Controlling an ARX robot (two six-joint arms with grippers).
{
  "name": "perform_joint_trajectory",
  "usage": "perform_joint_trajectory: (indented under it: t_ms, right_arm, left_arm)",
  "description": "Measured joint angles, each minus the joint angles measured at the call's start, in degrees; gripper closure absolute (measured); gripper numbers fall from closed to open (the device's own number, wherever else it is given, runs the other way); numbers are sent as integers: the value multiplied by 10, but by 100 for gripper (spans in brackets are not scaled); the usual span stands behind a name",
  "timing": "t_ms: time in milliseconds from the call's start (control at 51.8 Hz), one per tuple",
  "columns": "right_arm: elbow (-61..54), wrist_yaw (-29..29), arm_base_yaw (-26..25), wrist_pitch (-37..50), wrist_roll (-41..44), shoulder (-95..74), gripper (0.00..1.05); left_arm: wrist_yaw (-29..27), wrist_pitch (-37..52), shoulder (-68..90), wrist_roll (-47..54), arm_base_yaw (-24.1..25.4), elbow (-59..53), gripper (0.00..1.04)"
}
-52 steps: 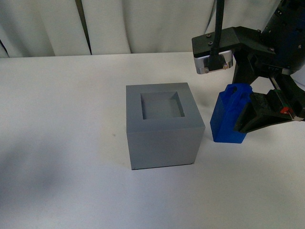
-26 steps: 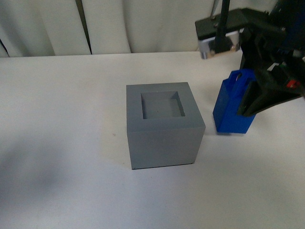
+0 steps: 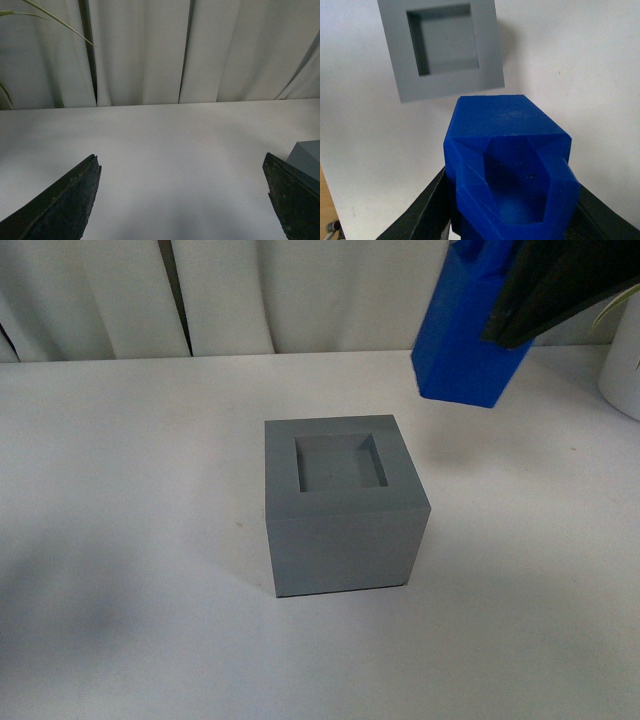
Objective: Insert blue part into gray base
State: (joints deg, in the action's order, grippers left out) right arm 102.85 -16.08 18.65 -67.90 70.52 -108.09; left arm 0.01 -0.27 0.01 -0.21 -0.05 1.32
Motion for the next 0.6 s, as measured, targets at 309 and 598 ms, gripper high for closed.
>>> perform_joint_trajectory:
  t_ms: [309, 598]
  right_arm:
    - [26, -6, 55, 3, -28, -14, 58]
    - [32, 0, 87, 8, -47, -48, 58]
  left_arm:
    - [0, 0, 0, 0, 0, 0, 6]
    - [0, 0, 0, 0, 0, 0, 6]
